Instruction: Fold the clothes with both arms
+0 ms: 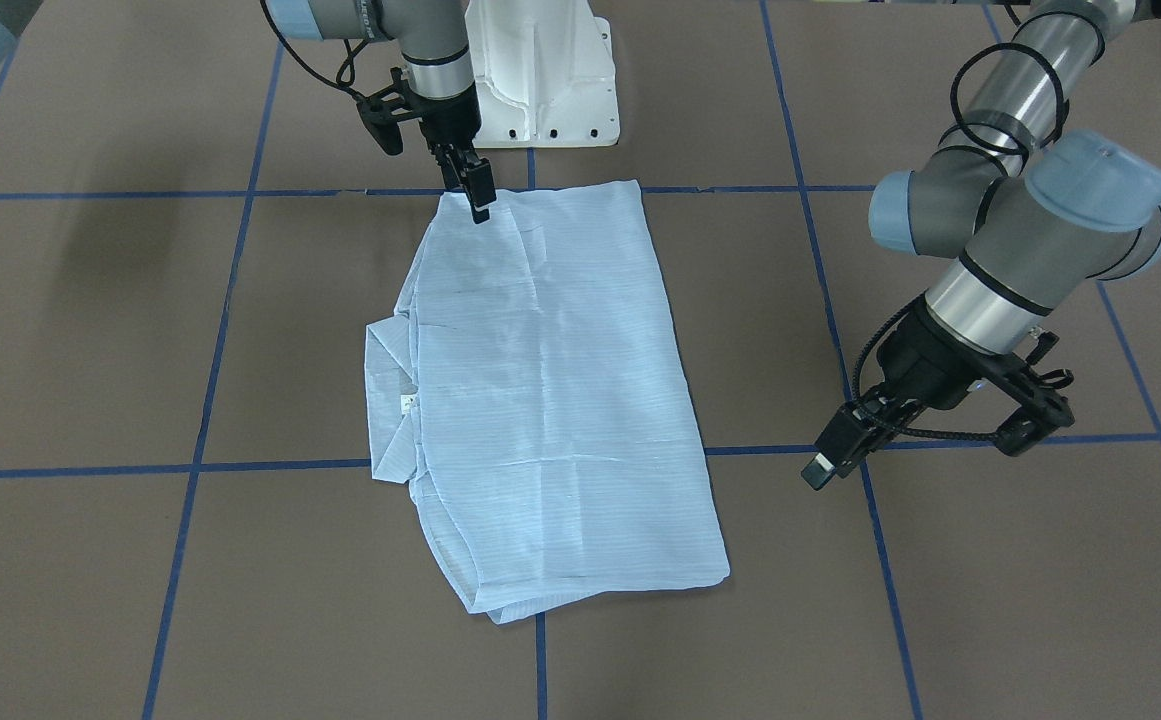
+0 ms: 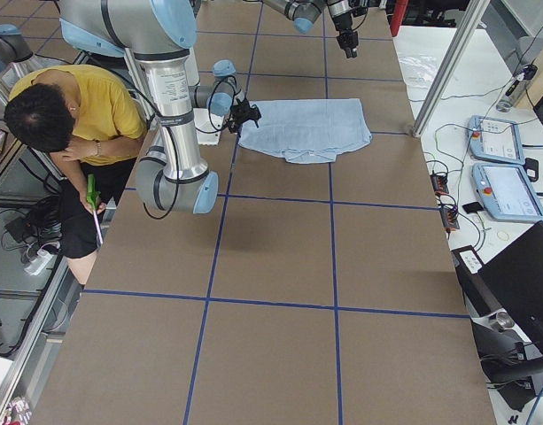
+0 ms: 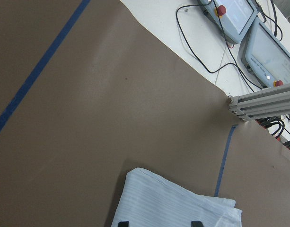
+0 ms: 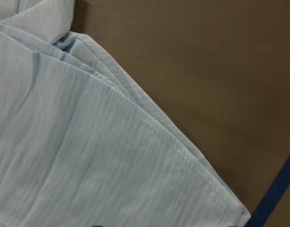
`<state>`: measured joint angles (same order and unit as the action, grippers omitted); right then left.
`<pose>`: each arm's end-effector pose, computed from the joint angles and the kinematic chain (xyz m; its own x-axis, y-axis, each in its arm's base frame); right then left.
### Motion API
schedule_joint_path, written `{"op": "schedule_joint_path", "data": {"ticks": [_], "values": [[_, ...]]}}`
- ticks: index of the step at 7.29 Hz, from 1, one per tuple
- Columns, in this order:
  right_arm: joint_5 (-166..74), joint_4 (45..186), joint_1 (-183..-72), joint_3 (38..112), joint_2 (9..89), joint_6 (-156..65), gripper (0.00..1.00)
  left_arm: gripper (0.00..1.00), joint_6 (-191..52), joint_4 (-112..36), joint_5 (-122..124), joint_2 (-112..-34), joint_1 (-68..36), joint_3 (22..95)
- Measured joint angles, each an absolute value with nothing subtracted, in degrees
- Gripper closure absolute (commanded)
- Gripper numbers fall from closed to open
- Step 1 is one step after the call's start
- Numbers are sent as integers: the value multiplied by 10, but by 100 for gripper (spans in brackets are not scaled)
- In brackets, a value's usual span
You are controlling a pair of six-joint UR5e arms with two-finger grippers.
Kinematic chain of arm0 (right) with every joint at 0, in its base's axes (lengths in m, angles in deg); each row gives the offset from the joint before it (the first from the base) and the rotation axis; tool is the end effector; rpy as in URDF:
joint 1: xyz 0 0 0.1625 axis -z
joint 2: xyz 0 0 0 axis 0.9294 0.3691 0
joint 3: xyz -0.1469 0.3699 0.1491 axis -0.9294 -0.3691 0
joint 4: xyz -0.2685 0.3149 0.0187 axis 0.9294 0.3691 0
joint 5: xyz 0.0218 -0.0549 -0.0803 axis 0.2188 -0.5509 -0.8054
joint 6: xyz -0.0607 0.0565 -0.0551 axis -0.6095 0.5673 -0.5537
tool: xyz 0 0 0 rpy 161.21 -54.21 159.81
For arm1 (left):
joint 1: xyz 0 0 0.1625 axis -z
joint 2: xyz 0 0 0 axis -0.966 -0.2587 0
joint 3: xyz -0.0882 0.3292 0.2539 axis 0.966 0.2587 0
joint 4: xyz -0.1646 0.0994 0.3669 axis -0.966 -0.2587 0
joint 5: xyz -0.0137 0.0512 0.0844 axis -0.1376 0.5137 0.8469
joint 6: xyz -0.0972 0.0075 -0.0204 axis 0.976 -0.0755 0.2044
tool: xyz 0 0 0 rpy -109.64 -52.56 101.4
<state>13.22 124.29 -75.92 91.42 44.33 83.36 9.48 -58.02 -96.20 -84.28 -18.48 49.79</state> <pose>-0.5762 -0.2246 0.2622 0.1760 0.8479 0.5001 -0.6654 0.4768 -0.5743 0.3120 -0.6266 0.3076 0.1567 -0.3420 -0.9265 0.4929 0.8400 -0.2267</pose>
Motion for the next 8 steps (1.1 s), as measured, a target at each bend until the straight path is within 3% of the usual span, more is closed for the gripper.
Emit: {"op": "schedule_joint_path", "data": {"ticks": [4,6,7,8], "values": [[145,1230,-760,904,449,834,10,47,95,-580,-960,-840,-185,498],[147,1239,-757,903,449,834,22,47,95,-580,-960,-840,-185,499],[148,1242,-756,903,449,834,51,47,95,-581,-960,-840,-185,499],[148,1243,-756,903,449,835,95,47,95,-581,-960,-840,-185,499]]}}
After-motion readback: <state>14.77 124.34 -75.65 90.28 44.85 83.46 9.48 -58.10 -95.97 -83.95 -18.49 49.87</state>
